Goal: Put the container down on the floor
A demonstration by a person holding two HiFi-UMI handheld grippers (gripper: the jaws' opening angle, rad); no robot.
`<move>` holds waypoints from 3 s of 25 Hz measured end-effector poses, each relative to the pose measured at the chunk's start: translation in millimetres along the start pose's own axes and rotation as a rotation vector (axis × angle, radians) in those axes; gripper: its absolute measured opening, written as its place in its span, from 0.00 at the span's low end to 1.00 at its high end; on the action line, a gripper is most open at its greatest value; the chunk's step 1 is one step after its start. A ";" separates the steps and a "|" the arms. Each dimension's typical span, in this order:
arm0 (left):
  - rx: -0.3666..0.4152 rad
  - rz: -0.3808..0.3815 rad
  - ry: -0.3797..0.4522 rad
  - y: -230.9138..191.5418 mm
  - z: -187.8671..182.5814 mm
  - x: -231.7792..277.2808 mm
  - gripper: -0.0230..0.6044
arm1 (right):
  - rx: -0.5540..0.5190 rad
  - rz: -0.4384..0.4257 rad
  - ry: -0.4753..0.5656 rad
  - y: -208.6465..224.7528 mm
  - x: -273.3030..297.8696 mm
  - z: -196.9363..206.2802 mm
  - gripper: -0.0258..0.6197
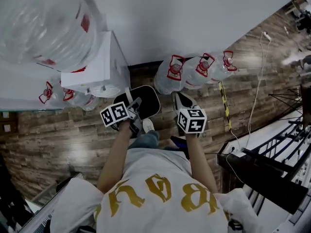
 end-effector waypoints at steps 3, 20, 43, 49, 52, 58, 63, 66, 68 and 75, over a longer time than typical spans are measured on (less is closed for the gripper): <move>-0.009 0.001 -0.024 0.3 -17.1 17.6 0.06 | 0.001 0.034 -0.010 7.4 6.9 -7.3 0.09; -0.016 0.034 -0.028 26.1 -64.1 66.5 0.06 | -0.006 0.002 0.012 19.7 44.7 -48.3 0.09; -0.079 -0.088 0.006 -27.5 -92.3 112.7 0.06 | -0.026 -0.046 -0.154 62.7 113.9 -30.1 0.09; -0.072 -0.126 -0.028 -48.1 -91.9 130.3 0.06 | -0.088 -0.072 -0.181 65.7 131.8 -23.2 0.09; -0.064 -0.141 -0.053 -59.2 -86.9 139.1 0.06 | -0.089 -0.068 -0.202 72.4 141.6 -17.9 0.09; -0.086 -0.178 -0.071 -86.2 -84.8 157.9 0.06 | -0.137 -0.086 -0.238 76.3 160.8 -2.3 0.09; -0.079 -0.209 -0.104 -107.6 -82.1 175.9 0.05 | -0.168 -0.106 -0.281 83.0 180.6 15.9 0.09; -0.074 -0.228 -0.107 -121.7 -84.9 181.2 0.05 | -0.197 -0.127 -0.303 83.6 194.3 26.5 0.09; -0.078 -0.236 -0.108 -129.1 -83.5 186.8 0.05 | -0.220 -0.143 -0.321 86.4 200.2 32.9 0.09; -0.091 -0.283 -0.127 -160.2 -78.1 199.4 0.05 | -0.263 -0.214 -0.380 79.0 222.2 62.1 0.09</move>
Point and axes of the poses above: the fingertips, and each gripper's own axes: x forward along the fingers, y to its right, z out of its underside, the point moved 4 cm from there along -x, backward along the fingers, and after that the axes turned 3 degrees about -y, right-handed, at the moved point
